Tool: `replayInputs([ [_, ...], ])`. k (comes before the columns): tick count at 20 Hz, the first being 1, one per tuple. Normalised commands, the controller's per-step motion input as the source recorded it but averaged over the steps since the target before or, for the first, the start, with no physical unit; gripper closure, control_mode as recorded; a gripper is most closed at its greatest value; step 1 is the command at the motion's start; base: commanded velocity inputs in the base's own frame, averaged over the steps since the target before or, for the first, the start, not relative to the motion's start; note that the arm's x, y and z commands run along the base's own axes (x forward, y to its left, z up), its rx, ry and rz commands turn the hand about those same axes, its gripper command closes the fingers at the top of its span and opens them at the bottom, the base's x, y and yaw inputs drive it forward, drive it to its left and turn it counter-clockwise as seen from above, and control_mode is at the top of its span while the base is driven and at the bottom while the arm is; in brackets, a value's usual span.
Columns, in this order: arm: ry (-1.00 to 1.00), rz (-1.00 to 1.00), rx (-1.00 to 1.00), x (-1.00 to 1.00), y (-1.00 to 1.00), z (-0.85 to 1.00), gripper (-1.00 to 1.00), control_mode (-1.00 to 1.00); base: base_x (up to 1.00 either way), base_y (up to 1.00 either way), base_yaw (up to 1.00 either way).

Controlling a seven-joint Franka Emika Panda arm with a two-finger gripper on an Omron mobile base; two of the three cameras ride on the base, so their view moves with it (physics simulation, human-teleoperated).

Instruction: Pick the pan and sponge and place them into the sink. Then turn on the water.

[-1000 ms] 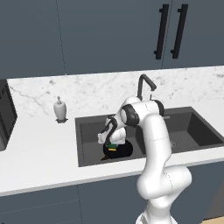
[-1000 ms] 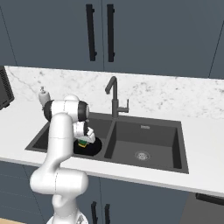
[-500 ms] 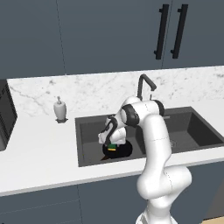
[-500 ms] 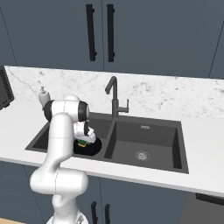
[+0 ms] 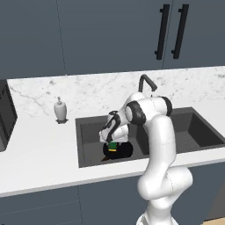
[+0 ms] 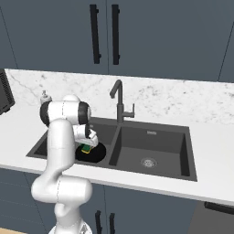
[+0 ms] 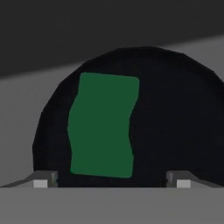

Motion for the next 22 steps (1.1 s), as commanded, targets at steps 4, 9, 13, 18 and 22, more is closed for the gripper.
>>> replayInputs([
  [4,0.00,0.00,0.00,-0.32,-0.02,0.60,-1.00,-1.00,0.00,0.00,0.00],
  [9,0.00,0.03,0.00,-0.63,-0.13,0.31,-1.00,-1.00,0.00,0.00,0.00],
  [13,0.00,0.00,0.00,-0.24,-0.01,0.62,-1.00,-1.00,0.00,0.00,0.00],
  [18,0.00,0.00,0.02,0.00,-0.18,0.81,-1.00,-1.00,0.00,0.00,0.00],
  [22,0.00,0.01,0.00,-0.03,-0.28,0.51,-1.00,-1.00,0.00,0.00,0.00],
])
